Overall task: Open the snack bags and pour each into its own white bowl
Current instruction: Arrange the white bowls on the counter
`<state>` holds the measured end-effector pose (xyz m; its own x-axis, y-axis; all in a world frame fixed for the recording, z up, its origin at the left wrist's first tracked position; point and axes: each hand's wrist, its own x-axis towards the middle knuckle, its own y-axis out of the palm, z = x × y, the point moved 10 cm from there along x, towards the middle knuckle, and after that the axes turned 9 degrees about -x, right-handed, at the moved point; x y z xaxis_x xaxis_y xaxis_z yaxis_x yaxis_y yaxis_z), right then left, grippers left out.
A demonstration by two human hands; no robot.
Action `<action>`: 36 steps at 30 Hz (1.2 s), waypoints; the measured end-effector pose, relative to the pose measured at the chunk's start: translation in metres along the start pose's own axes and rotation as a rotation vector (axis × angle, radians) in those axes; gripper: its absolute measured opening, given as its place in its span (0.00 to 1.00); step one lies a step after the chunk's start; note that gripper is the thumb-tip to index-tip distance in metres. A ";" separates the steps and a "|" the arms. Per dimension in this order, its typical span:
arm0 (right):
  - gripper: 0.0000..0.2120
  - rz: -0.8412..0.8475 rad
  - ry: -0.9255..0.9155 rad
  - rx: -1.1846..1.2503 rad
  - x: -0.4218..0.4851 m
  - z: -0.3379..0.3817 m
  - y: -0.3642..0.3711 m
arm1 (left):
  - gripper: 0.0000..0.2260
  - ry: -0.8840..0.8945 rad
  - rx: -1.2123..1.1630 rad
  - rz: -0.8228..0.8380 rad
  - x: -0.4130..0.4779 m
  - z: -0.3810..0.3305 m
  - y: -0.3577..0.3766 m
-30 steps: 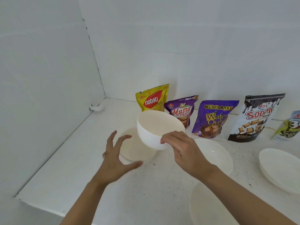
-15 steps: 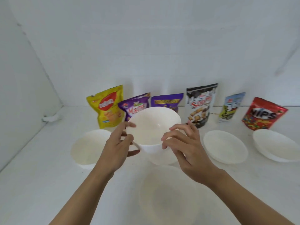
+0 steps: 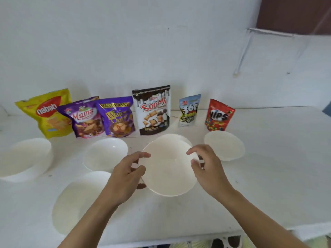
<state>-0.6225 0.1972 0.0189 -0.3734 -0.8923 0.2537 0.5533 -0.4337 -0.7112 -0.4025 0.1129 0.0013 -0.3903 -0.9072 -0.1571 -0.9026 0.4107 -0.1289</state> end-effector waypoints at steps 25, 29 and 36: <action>0.11 0.239 -0.019 -0.118 -0.029 -0.074 0.029 | 0.15 -0.061 0.469 0.071 -0.008 0.055 0.057; 0.10 0.137 -0.095 -0.185 -0.027 -0.055 0.023 | 0.16 -0.003 0.424 0.113 -0.015 0.050 0.053; 0.06 0.077 -0.279 0.024 -0.005 0.033 0.028 | 0.07 0.187 0.402 -0.173 -0.026 0.002 -0.008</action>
<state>-0.5808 0.1851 0.0196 -0.1120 -0.9212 0.3726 0.5907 -0.3632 -0.7205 -0.3852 0.1336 0.0047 -0.2994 -0.9512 0.0746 -0.8298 0.2210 -0.5124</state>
